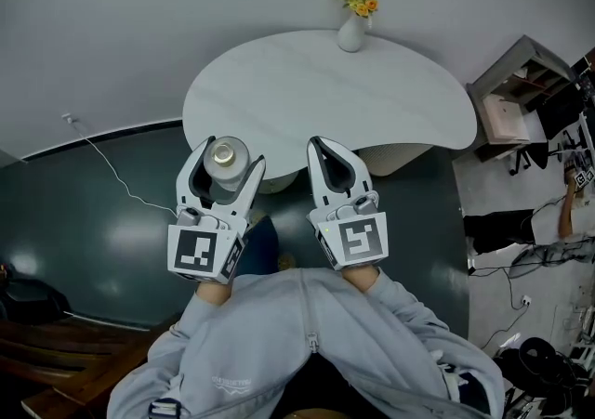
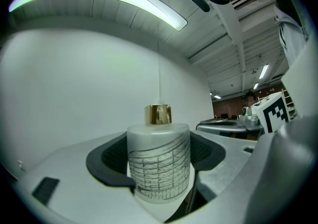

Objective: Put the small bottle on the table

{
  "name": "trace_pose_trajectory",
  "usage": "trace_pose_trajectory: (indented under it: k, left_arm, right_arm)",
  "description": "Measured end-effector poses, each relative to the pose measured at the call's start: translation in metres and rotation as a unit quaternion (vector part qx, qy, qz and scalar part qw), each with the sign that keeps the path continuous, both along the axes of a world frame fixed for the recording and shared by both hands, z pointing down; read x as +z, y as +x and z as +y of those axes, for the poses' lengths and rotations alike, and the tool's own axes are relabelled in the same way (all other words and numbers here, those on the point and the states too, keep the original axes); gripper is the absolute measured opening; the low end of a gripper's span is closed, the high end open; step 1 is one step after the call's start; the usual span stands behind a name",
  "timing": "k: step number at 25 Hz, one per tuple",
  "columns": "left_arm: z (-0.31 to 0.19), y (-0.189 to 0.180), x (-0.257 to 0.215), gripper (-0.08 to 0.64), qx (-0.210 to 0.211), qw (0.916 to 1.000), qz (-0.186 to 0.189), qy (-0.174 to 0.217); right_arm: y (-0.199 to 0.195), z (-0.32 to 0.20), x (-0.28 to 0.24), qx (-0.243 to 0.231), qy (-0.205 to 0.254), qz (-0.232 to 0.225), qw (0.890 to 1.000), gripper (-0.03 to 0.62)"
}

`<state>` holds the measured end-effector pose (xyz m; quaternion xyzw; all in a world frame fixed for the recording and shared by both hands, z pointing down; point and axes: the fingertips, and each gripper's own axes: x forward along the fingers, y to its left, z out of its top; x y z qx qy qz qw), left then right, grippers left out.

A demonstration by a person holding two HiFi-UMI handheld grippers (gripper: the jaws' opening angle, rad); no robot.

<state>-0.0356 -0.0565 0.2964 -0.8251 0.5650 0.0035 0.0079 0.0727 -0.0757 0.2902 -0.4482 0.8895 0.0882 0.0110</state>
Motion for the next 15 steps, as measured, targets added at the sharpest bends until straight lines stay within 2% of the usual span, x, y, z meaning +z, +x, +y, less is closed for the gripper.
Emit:
trace_pose_trajectory:
  k: [6, 15]
  left_arm:
    - [-0.022, -0.005, 0.01, 0.333, 0.013, 0.9999, 0.002, 0.004]
    - [-0.09, -0.017, 0.008, 0.333, 0.031, 0.9994, -0.006, 0.013]
  right_arm:
    - [-0.009, -0.018, 0.007, 0.005, 0.007, 0.003, 1.0, 0.026]
    - [-0.029, -0.083, 0.002, 0.013, 0.014, 0.005, 1.0, 0.026]
